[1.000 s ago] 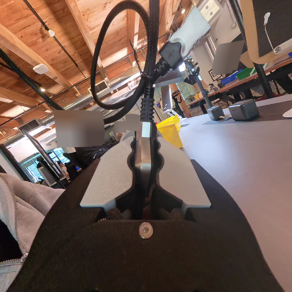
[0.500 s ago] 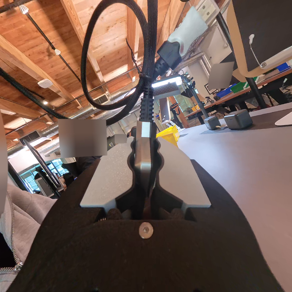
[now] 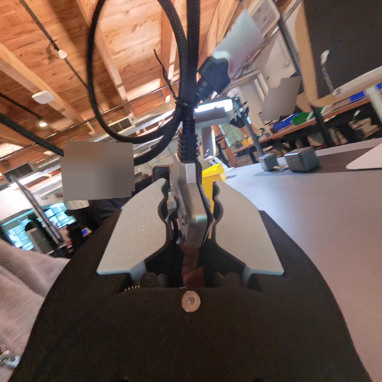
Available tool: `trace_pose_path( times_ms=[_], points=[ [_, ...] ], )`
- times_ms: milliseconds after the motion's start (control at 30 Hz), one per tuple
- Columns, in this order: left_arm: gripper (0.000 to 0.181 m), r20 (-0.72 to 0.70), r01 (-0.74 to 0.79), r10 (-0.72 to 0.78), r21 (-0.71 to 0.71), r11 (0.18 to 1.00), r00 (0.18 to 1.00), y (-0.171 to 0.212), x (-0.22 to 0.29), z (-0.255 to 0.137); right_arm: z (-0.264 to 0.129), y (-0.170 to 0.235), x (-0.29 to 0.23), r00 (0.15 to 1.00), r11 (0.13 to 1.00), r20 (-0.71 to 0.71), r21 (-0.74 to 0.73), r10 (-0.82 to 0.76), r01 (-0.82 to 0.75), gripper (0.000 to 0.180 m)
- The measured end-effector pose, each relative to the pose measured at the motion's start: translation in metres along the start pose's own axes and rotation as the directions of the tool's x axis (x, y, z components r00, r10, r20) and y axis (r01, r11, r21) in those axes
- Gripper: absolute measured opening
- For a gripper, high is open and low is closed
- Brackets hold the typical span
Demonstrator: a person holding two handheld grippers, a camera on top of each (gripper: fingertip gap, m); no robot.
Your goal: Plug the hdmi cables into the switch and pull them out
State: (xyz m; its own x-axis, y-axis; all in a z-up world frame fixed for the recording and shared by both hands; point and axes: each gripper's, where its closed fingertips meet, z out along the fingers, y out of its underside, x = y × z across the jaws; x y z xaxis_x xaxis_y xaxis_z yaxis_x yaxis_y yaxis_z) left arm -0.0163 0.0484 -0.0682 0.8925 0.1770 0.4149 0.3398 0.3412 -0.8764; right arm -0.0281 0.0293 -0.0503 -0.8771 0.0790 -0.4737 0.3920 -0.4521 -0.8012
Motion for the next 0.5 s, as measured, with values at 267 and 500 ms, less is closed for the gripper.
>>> trace_pose_path(
  times_ms=[267,500],
  points=[
    [0.021,0.476,-0.683,0.706,-0.260,0.683,0.524,-0.050,-0.036,-0.039,-0.003,0.000,0.016,0.941,0.960,-0.191,-0.077,-0.280,0.270,0.047],
    [0.021,0.345,-0.787,0.939,-0.576,0.222,0.012,-0.050,-0.038,-0.045,0.003,0.014,0.002,0.748,0.758,-0.148,-0.236,-0.647,0.609,0.042]
  ],
)
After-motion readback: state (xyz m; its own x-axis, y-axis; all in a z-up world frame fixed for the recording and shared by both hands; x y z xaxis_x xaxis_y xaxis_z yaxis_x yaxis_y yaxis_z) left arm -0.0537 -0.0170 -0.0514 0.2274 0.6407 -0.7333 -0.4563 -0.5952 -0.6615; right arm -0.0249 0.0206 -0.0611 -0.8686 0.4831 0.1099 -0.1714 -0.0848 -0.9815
